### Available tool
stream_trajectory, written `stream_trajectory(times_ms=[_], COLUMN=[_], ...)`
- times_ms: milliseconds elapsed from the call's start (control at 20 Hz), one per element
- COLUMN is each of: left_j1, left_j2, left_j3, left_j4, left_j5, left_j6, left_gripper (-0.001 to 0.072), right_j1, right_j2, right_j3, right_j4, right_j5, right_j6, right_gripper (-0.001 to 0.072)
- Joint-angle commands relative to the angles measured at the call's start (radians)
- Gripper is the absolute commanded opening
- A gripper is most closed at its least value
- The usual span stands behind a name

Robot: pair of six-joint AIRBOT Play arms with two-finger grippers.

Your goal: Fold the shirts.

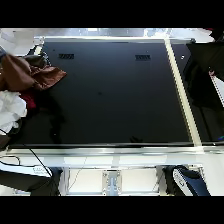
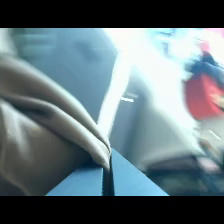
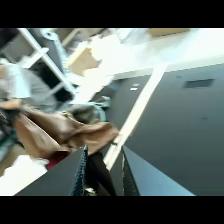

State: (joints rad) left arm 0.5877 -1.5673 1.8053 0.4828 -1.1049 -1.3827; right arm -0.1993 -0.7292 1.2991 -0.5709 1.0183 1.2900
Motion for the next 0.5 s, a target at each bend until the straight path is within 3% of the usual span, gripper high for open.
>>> stream_trajectory(times_ms=[0, 150, 350, 400, 450], left_j1=[-0.175, -0.437, -0.861, -0.957, -1.030], left_j2=[0.120, 0.149, 0.094, 0.068, 0.046], left_j3=[0.000, 0.000, 0.000, 0.000, 0.000], left_j4=[-0.170, -0.168, -0.055, -0.007, 0.036], left_j5=[-0.069, -0.121, -0.053, -0.015, 0.048], left_j6=[0.108, 0.108, 0.109, 0.109, 0.118], left_gripper=[0.0012, 0.0013, 0.0015, 0.0071, 0.0358], right_j1=[0.000, 0.000, 0.000, 0.000, 0.000], right_j2=[0.000, 0.002, 0.001, 0.001, 0.001], right_j3=[0.001, 0.002, 0.065, 0.088, 0.112], right_j4=[-0.124, -0.199, -0.412, -0.465, -0.514], right_j5=[-0.015, -0.014, 0.021, 0.029, 0.042], right_j6=[-0.001, -0.002, -0.002, -0.002, -0.002], right_gripper=[0.0245, 0.0246, 0.0246, 0.0246, 0.0246])
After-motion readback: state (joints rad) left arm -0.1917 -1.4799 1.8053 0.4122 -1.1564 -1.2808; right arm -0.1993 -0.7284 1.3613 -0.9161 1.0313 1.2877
